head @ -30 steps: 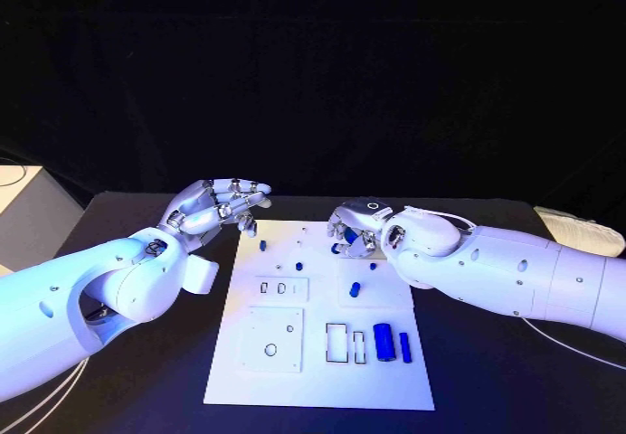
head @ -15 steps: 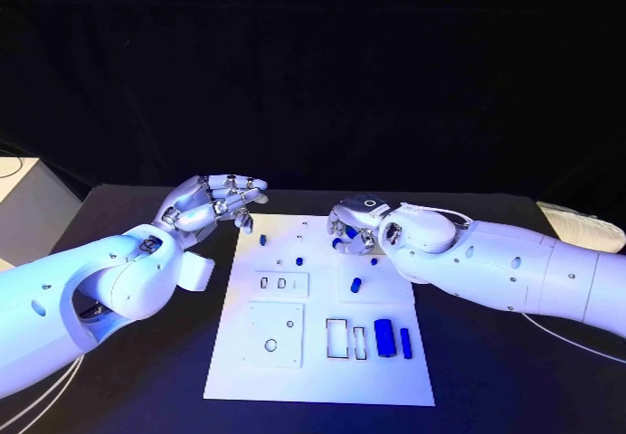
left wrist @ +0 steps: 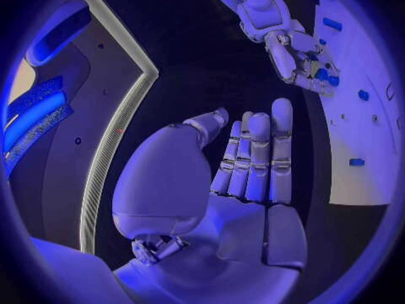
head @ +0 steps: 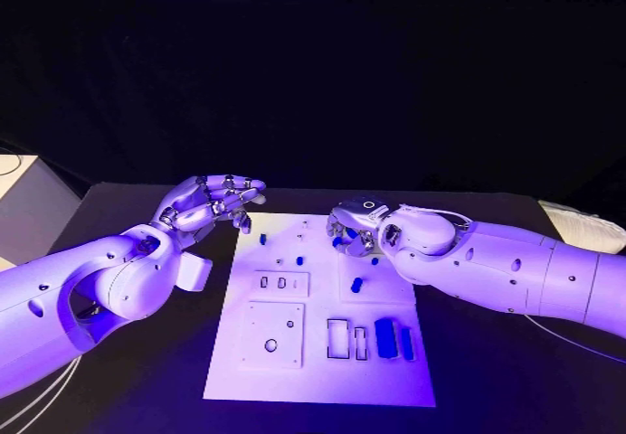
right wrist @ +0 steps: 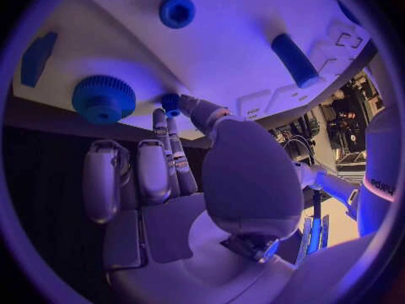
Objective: Assemble the parts on the task board
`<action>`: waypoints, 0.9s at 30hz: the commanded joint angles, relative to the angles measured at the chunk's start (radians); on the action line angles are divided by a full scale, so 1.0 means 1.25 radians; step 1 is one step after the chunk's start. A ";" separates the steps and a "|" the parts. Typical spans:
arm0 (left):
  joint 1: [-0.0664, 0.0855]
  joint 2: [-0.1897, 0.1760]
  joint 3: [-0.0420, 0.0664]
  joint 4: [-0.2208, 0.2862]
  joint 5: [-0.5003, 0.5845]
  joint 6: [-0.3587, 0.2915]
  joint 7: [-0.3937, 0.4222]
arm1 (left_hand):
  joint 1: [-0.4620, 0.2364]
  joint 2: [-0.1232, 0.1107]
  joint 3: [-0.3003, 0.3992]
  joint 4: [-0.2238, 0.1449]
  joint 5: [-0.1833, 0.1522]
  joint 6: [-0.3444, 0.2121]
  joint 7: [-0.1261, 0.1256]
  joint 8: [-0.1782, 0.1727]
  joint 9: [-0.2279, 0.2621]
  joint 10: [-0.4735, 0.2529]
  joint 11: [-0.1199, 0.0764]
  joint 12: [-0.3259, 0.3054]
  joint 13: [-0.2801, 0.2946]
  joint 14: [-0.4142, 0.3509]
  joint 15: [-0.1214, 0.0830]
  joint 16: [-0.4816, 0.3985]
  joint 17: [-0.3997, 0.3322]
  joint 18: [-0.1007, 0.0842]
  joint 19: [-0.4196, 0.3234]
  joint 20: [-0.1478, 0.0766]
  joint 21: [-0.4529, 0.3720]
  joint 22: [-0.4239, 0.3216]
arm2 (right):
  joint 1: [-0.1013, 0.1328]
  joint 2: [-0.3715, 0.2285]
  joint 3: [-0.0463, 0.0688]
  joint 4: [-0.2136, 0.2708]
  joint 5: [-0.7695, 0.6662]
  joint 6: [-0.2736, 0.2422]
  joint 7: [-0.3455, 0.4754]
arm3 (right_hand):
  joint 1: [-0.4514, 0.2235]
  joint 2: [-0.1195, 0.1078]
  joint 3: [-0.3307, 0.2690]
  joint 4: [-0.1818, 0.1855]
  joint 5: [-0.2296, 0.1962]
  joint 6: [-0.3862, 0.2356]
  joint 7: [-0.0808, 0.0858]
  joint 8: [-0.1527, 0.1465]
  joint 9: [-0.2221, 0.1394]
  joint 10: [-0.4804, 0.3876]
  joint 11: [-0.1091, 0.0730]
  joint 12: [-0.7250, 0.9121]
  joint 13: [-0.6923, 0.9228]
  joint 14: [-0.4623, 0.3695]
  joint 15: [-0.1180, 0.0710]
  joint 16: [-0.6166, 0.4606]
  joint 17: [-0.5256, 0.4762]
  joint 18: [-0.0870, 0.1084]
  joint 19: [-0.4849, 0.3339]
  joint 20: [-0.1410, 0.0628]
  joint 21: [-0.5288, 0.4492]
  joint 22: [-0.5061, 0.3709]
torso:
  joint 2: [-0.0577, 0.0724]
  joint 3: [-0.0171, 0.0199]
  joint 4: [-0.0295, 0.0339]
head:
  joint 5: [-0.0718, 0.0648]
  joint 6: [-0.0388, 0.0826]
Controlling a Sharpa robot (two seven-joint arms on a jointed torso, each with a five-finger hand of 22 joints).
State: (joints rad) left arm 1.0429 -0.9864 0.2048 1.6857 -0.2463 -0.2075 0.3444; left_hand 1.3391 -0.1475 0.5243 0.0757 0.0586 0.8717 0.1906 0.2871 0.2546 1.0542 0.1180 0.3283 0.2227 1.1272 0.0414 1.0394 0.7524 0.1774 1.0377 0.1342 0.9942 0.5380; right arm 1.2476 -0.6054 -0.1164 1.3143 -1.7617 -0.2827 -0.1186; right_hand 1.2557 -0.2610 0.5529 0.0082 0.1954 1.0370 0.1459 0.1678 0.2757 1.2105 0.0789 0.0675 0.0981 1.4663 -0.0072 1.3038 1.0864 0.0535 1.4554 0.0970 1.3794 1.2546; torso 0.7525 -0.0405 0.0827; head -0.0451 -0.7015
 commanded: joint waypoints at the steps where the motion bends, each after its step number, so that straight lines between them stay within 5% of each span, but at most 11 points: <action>1: 0.000 0.000 0.001 0.001 -0.007 0.008 0.000 | -0.003 0.002 0.001 -0.002 0.000 -0.005 0.002 0.005 0.001 -0.008 0.000 0.003 0.001 -0.005 0.002 -0.004 0.001 0.005 -0.005 0.001 0.004 0.001 | -0.001 0.000 0.000 0.002 -0.015 0.011 0.009 | 0.007 0.009 0.005 0.006 0.004 0.009 -0.003 0.006 0.004 0.011 -0.002 0.004 0.004 0.017 0.000 0.005 0.001 0.009 -0.003 -0.002 -0.003 0.003 | 0.003 0.0000 0.0009 | -0.001 0.002; 9: 0.000 -0.002 0.001 0.000 -0.008 0.008 -0.001 | -0.002 0.003 0.002 -0.002 0.000 -0.006 0.002 0.006 0.001 -0.008 0.000 0.004 0.001 -0.004 0.002 -0.002 0.003 0.005 -0.006 0.001 0.005 0.001 | -0.001 -0.002 0.000 0.001 -0.015 0.005 0.009 | 0.025 0.027 0.030 0.003 -0.004 0.021 -0.006 0.014 0.013 0.029 -0.007 0.004 0.011 0.017 -0.004 0.013 0.005 0.008 0.001 -0.006 0.000 0.010 | 0.005 0.0004 -0.0003 | 0.002 0.003; 14: 0.000 -0.002 0.001 -0.001 -0.009 0.008 -0.001 | -0.002 0.003 0.002 -0.002 0.000 -0.006 0.002 0.006 0.001 -0.008 0.000 0.004 0.001 -0.004 0.002 -0.002 0.003 0.005 -0.006 0.001 0.005 0.001 | -0.001 -0.003 0.000 0.003 -0.015 -0.027 0.013 | 0.040 0.055 0.056 -0.001 -0.030 0.042 -0.014 0.028 0.026 0.054 -0.015 0.006 0.022 0.017 -0.011 0.021 0.011 0.006 0.004 -0.012 0.004 0.018 | 0.006 0.0006 0.0007 | 0.000 0.003; 27: 0.000 -0.002 0.002 -0.004 -0.009 0.010 -0.003 | -0.002 0.003 0.002 -0.002 0.000 -0.006 0.002 0.006 0.001 -0.008 0.000 0.004 0.001 -0.004 0.002 -0.002 0.003 0.005 -0.006 0.001 0.005 0.001 | -0.001 -0.005 0.000 0.012 -0.021 -0.100 -0.009 | 0.063 0.078 0.071 -0.024 -0.040 0.057 -0.020 0.050 0.049 0.079 -0.024 0.008 0.037 0.018 -0.019 0.028 0.016 0.004 0.008 -0.020 0.009 0.029 | 0.008 -0.0008 0.0002 | 0.001 0.008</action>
State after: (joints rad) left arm 1.0430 -0.9899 0.2057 1.6803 -0.2533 -0.2075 0.3384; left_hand 1.3392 -0.1475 0.5243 0.0758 0.0586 0.8715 0.1909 0.2907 0.2552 1.0471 0.1180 0.3283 0.2225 1.1273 0.0414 1.0395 0.7553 0.1773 1.0378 0.1342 0.9948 0.5387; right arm 1.2466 -0.6115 -0.1168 1.3251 -1.7691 -0.3555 -0.1178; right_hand 1.3017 -0.1955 0.6367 -0.0112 0.1445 1.1034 0.1219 0.2272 0.3348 1.2687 0.0798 0.0723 0.1261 1.4666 -0.0219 1.3324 1.1052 0.0536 1.4662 0.0786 1.3879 1.2903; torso 0.7618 -0.0405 0.0844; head -0.0437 -0.6936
